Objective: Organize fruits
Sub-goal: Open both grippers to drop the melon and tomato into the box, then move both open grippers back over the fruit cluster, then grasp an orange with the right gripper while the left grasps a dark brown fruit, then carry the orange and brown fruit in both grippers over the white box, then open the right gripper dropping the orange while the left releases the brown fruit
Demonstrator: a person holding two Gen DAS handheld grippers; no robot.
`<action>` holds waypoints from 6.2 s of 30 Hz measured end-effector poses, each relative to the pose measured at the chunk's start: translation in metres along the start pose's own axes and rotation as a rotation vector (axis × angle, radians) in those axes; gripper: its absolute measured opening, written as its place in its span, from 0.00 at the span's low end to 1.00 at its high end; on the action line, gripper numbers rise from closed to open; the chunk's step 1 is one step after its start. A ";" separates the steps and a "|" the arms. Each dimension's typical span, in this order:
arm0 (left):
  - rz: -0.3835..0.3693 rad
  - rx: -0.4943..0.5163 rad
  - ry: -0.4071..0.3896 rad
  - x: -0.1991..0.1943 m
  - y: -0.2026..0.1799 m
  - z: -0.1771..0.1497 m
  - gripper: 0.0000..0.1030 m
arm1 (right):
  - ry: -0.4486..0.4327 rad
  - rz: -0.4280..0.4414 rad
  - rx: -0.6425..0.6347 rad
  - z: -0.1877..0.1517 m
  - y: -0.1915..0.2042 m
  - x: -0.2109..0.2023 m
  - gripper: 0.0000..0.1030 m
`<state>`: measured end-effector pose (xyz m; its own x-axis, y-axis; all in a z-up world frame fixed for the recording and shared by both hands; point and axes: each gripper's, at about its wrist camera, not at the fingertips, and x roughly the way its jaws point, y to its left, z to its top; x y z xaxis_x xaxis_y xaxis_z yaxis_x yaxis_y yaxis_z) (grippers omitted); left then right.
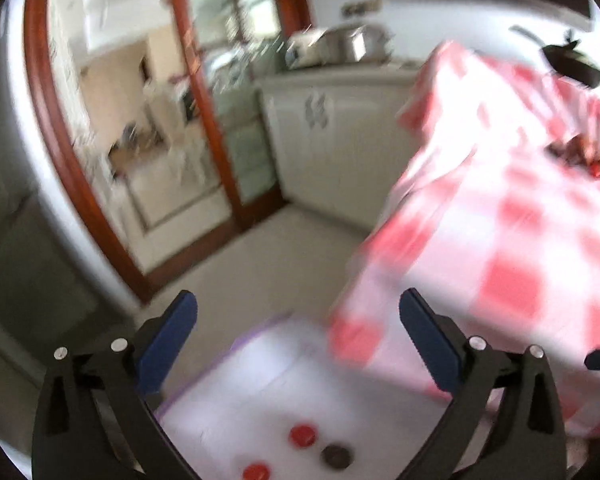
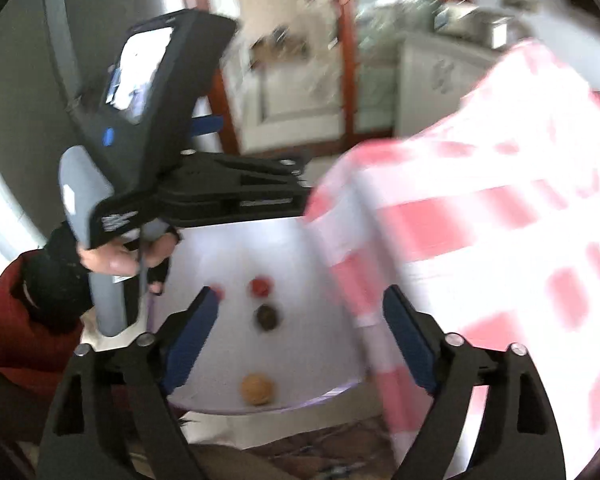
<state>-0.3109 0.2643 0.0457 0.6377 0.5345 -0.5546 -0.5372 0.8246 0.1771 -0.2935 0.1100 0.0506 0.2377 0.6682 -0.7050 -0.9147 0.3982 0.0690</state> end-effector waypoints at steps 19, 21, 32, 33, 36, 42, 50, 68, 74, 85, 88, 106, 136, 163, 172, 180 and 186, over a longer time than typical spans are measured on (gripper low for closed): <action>-0.522 0.054 0.125 0.083 -0.351 0.123 0.98 | -0.184 -0.666 0.799 -0.109 -0.349 -0.148 0.84; -0.532 0.042 0.116 0.092 -0.363 0.131 0.98 | -0.191 -0.709 0.847 -0.116 -0.381 -0.153 0.84; -0.664 -0.102 0.178 0.121 -0.364 0.136 0.98 | -0.135 -0.786 0.988 -0.125 -0.520 -0.140 0.68; -0.669 -0.103 0.180 0.122 -0.365 0.136 0.98 | -0.130 -0.775 0.991 -0.122 -0.529 -0.136 0.66; -0.676 -0.109 0.174 0.121 -0.363 0.136 0.98 | -0.116 -0.775 0.972 -0.109 -0.553 -0.124 0.59; -0.681 -0.120 0.169 0.121 -0.361 0.136 0.98 | -0.014 -0.837 0.957 -0.089 -0.588 -0.099 0.49; -0.672 -0.127 0.173 0.121 -0.360 0.136 0.98 | -0.033 -0.858 0.994 -0.100 -0.560 -0.109 0.38; -0.603 -0.088 0.258 0.137 -0.379 0.142 0.96 | -0.281 -0.723 1.141 -0.142 -0.499 -0.134 0.38; -0.505 0.075 0.253 0.156 -0.426 0.162 0.76 | -0.285 -0.707 1.130 -0.133 -0.495 -0.135 0.38; -0.511 0.076 0.240 0.163 -0.441 0.168 0.35 | -0.296 -0.695 1.123 -0.134 -0.494 -0.136 0.38; -0.517 0.066 0.211 0.152 -0.430 0.161 0.36 | -0.294 -0.693 1.121 -0.134 -0.493 -0.135 0.38; -0.599 -0.052 0.265 0.166 -0.418 0.164 0.36 | -0.306 -0.695 1.130 -0.134 -0.494 -0.136 0.38; -0.454 -0.025 0.123 0.025 -0.192 0.045 0.36 | -0.234 -0.469 0.847 -0.092 -0.259 -0.098 0.38; -0.211 -0.160 0.177 0.017 0.018 -0.062 0.36 | -0.015 -0.144 0.167 -0.015 -0.019 0.016 0.38; -0.106 -0.170 0.461 0.087 0.049 -0.116 0.36 | 0.234 -0.021 -0.085 -0.040 0.053 0.098 0.38; -0.021 -0.078 0.617 0.136 0.040 -0.145 0.37 | 0.489 -0.035 -0.127 -0.072 0.063 0.180 0.38; -0.016 -0.044 0.577 0.147 0.035 -0.135 0.37 | 0.575 -0.075 -0.149 -0.084 0.061 0.208 0.39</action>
<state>-0.3104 0.3466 -0.1393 0.2480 0.3241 -0.9129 -0.5606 0.8166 0.1376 -0.3274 0.2207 -0.1511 0.1259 0.1780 -0.9760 -0.9481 0.3110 -0.0656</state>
